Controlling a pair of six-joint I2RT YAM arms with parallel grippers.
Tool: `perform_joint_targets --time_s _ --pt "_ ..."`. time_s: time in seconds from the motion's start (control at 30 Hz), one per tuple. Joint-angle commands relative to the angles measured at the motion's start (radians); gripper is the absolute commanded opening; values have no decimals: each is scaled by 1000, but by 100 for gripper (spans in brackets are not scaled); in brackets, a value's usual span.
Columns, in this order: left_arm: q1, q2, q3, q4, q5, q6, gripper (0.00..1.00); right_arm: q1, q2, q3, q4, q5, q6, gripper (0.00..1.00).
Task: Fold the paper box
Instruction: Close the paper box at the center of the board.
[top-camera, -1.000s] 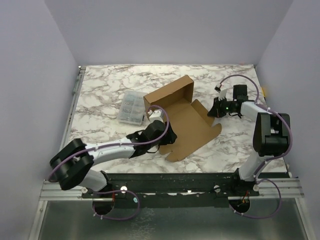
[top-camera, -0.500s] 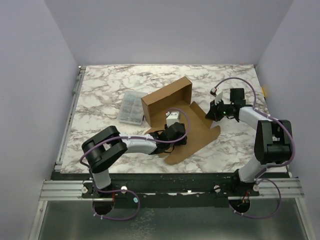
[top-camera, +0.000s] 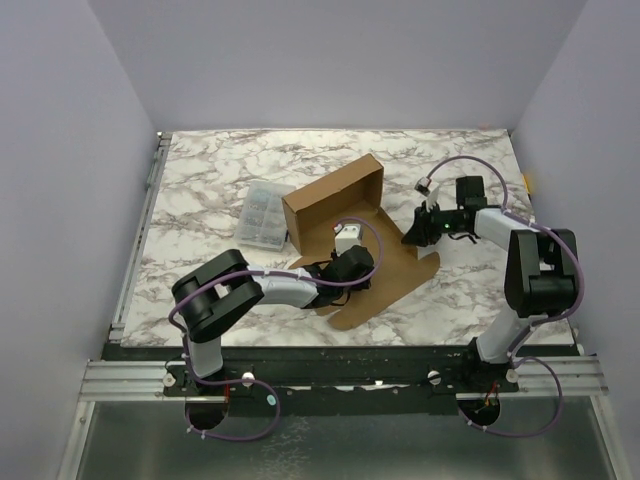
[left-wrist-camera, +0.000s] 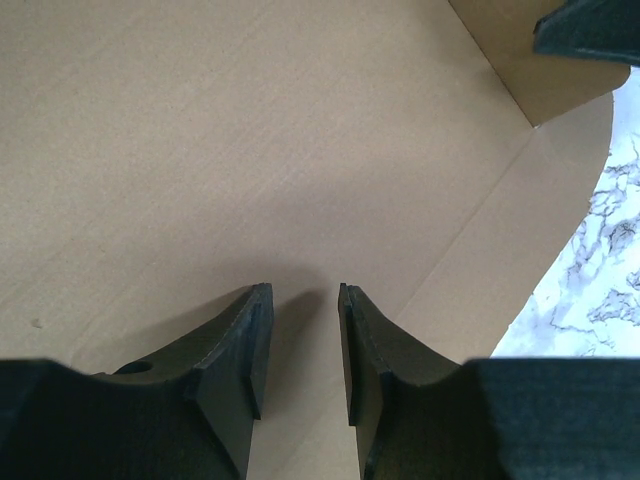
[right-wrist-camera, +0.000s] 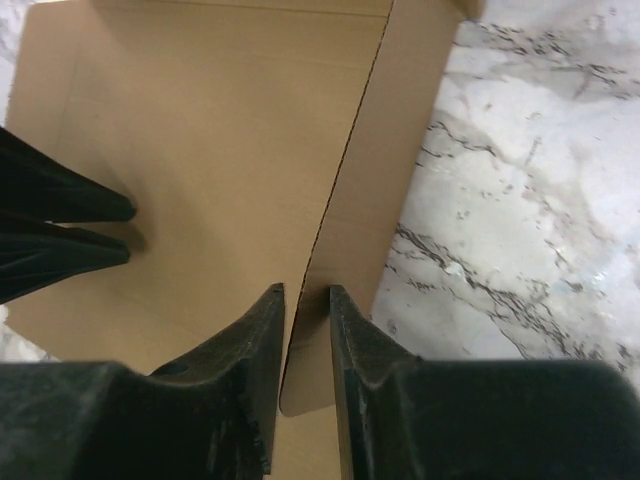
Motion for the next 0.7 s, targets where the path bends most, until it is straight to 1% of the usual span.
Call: perform_joint_targets --time_s 0.0,0.1,0.3,0.47,0.67 --pt "-8 35 11 0 -22 12 39 9 52 39 -108 -151 -9 32" --pt "-8 37 10 1 -21 12 39 9 77 60 -140 -186 -7 39" --pt "-8 38 10 1 -23 17 39 9 139 99 -194 -261 9 46" --pt "-8 47 15 0 -17 18 39 9 162 110 -219 -274 5 53" --pt "-8 52 16 0 -15 19 39 9 163 125 -247 -316 13 56"
